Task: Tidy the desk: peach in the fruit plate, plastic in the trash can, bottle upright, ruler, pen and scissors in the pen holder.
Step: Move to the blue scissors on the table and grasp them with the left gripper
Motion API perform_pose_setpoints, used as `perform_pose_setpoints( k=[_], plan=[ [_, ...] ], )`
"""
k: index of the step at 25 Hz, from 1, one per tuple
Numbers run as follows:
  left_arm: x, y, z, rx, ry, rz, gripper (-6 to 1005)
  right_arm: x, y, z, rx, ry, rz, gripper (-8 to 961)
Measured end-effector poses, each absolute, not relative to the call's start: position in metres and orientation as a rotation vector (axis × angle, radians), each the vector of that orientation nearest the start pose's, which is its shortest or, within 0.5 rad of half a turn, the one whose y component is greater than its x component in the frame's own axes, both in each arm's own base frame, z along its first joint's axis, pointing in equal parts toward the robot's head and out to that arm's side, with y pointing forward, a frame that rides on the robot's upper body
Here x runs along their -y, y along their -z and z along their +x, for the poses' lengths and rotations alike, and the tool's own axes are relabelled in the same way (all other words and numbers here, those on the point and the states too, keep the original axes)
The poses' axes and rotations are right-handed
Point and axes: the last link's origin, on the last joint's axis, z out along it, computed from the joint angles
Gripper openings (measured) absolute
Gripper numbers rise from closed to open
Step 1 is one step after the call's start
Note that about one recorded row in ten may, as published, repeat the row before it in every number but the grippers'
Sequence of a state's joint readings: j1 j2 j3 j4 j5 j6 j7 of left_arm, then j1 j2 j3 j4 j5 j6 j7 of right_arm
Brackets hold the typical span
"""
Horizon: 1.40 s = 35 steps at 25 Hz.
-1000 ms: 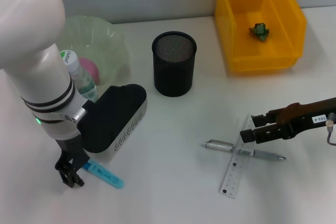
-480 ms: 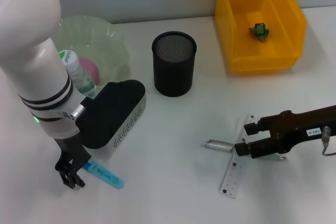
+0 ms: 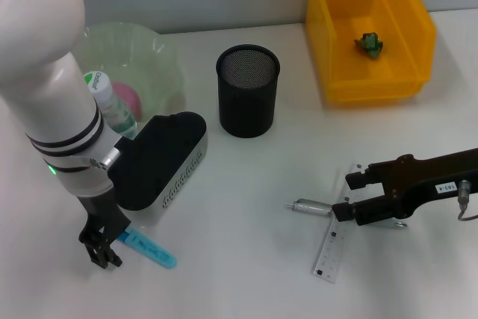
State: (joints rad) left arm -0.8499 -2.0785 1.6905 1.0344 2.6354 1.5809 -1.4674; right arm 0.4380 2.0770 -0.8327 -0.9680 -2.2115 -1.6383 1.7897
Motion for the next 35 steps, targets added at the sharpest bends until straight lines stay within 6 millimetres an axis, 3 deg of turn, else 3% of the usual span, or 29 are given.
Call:
perform_pose_setpoints(
  k=[13, 19, 35],
  plan=[
    [-0.3498, 0.0624, -0.1659, -0.999, -1.166, -2.993, 715, -0.3105, -0.0225, 0.2747, -0.957, -0.289, -2.805, 790],
    [-0.3495, 0.0632, -0.167, -0.997, -1.171, -2.997, 568, -0.3112, -0.0235, 0.2741, -0.955, -0.288, -2.804, 790],
    [-0.3498, 0.0659, -0.1698, -0.992, -1.174, -2.998, 565, -0.311, -0.0239, 0.2746, -0.958, -0.288, -2.802, 789]
  ],
)
